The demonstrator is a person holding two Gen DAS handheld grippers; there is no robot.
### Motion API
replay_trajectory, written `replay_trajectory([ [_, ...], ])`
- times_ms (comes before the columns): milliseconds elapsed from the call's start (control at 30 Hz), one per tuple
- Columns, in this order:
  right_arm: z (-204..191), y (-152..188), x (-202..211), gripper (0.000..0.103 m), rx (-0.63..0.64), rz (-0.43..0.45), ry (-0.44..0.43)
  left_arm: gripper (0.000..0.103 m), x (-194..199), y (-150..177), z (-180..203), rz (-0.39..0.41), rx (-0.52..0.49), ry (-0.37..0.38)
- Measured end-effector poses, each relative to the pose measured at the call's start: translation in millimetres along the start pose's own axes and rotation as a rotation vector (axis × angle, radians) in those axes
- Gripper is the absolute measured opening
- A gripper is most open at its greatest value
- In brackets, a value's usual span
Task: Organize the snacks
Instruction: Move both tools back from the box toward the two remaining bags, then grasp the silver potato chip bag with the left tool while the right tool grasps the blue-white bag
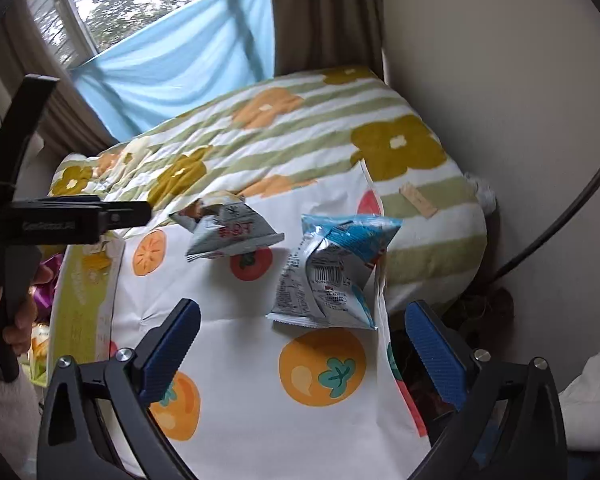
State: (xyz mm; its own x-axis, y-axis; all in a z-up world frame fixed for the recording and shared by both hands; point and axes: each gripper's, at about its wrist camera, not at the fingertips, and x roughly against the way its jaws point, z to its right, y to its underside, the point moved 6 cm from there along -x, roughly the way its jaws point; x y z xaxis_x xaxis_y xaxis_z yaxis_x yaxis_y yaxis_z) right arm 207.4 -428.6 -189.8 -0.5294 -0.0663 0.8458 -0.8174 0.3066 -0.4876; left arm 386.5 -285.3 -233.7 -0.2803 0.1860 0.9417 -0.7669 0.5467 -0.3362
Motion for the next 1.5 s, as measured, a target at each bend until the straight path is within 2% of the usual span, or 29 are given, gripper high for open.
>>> replay_trajectory([
  [200,2,-7,-31,0.102,-0.042,-0.029,0.021,0.103,-47,-22,7,-0.087,-0.098,0.024],
  [400,-1,-15,-64,0.102,-0.036,-0.051,0.078,0.103,-95,-34,10,-0.174,-0.130,0.077],
  [567,1,-17,-84,0.102,-0.024,-0.061,0.128,0.103,-123,-29,11,-0.219,-0.137,0.102],
  [667,3,-19,-92,0.102,-0.014,-0.061,0.149,0.102,-130,-25,9,-0.230,-0.124,0.127],
  [767,4,-21,-100,0.102,0.005,-0.063,0.166,0.085,-134,-20,6,-0.235,-0.099,0.173],
  [1033,4,-21,-114,0.102,0.043,-0.075,0.195,0.082,-127,-6,0,-0.214,-0.075,0.161],
  [1233,2,-21,-123,0.101,0.050,-0.090,0.203,0.082,-117,10,-12,-0.217,-0.017,0.145],
  [1267,2,-21,-124,0.100,0.052,-0.092,0.204,0.082,-115,14,-14,-0.217,-0.003,0.145],
  [1333,1,-20,-127,0.090,0.059,-0.100,0.207,0.082,-112,18,-18,-0.216,0.012,0.141],
  [1367,1,-20,-129,0.076,0.063,-0.108,0.205,0.082,-110,21,-20,-0.215,0.020,0.138],
  [1500,-3,-17,-129,0.063,0.081,-0.115,0.193,0.082,-100,27,-23,-0.202,0.039,0.127],
])
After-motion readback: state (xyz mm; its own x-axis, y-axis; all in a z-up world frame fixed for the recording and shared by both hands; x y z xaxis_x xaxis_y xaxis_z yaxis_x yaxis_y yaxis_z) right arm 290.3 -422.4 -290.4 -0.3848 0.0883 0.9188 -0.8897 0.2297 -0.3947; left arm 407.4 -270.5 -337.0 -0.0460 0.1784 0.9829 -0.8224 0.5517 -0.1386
